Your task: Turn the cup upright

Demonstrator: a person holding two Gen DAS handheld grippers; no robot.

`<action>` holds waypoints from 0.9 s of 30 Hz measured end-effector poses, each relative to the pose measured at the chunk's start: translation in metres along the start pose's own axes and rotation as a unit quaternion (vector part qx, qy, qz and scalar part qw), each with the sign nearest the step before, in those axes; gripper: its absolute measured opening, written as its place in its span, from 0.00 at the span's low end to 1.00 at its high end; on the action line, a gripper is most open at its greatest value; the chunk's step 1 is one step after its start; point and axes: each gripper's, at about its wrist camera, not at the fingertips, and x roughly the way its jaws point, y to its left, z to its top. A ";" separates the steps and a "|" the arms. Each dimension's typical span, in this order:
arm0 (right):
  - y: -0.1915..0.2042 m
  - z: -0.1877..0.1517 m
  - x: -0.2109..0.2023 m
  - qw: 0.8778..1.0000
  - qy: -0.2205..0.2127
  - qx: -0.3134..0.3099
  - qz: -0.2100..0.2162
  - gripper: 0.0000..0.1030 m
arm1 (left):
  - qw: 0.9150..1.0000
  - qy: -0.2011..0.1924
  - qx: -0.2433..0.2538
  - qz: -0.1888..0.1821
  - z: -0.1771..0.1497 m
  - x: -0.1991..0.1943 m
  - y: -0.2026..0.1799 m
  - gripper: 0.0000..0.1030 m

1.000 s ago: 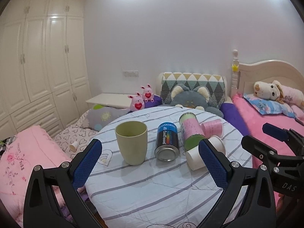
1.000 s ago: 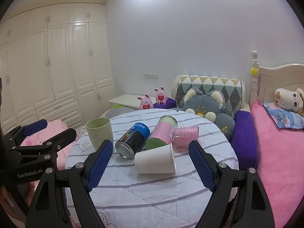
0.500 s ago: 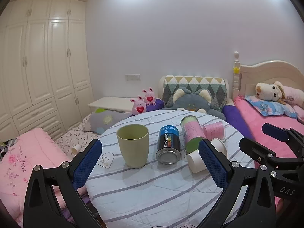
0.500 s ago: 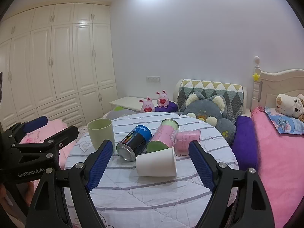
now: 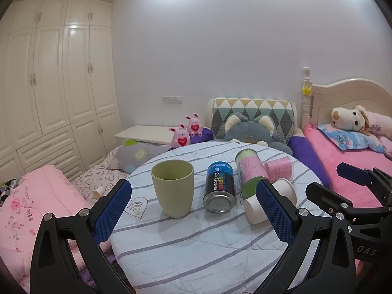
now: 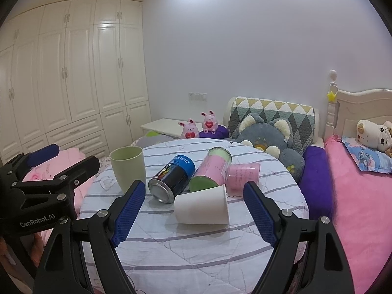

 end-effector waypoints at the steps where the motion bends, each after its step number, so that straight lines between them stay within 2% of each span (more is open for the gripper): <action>1: 0.000 0.000 0.001 1.000 0.001 0.000 0.000 0.81 | 1.000 0.001 0.000 -0.001 0.000 0.001 0.000 1.00; 9: 0.002 0.000 0.008 1.000 0.011 -0.004 -0.002 0.81 | 1.000 0.015 -0.004 0.000 -0.002 0.011 0.006 1.00; 23: 0.013 0.002 0.022 0.999 0.031 -0.020 -0.008 0.81 | 1.000 0.016 -0.013 -0.002 -0.003 0.020 0.016 1.00; 27: 0.016 0.002 0.027 0.999 0.038 -0.023 -0.008 0.81 | 1.000 0.016 -0.018 -0.013 -0.003 0.024 0.021 1.00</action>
